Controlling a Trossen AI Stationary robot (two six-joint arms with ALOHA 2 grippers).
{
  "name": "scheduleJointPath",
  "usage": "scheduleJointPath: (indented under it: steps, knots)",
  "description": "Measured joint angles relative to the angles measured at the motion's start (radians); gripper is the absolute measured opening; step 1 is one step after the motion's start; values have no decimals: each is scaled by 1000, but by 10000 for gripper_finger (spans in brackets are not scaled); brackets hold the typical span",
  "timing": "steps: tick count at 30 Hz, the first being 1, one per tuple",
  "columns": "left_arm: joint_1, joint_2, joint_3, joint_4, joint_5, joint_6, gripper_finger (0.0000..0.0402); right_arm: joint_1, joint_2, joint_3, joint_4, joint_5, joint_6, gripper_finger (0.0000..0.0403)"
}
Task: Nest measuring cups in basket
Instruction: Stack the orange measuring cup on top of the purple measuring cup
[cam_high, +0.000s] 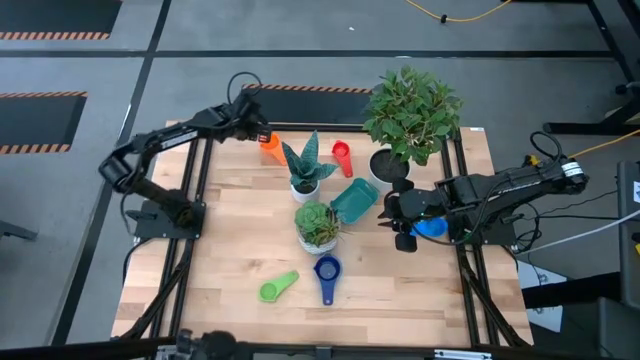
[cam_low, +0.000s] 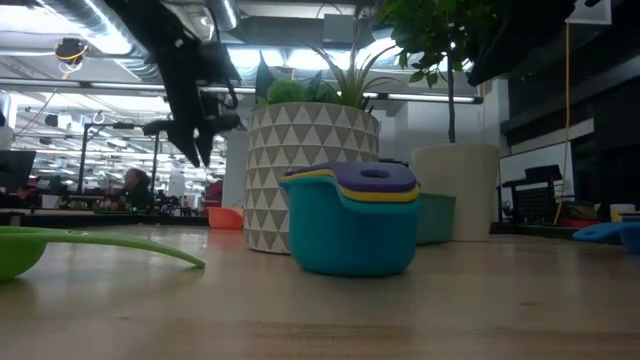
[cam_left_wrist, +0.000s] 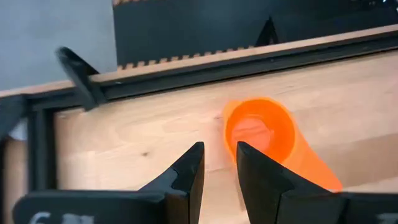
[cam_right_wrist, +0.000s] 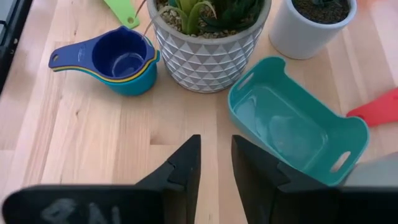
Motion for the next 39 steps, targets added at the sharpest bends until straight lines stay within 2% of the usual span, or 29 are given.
scheduleJointPath:
  steps: [8, 13, 22, 30, 34, 39]
  knots:
    - [38, 146, 0, 111, 76, 0, 87, 0, 0, 0, -1, 0, 0, 94]
    - [41, 203, 0, 127, 86, 0, 87, 0, 0, 0, -1, 2, 0, 94]
    - [41, 275, 0, 135, 86, 0, 87, 0, 0, 0, -1, 2, 0, 94]
    - [41, 285, 0, 140, 88, -4, 85, 0, 0, 0, 0, 2, 1, 94]
    - [41, 285, 0, 140, 105, -10, 69, 0, 0, 0, 0, 2, 5, 94]
    - [41, 285, 0, 140, 105, -10, 27, 0, 0, 0, 0, 2, 6, 94]
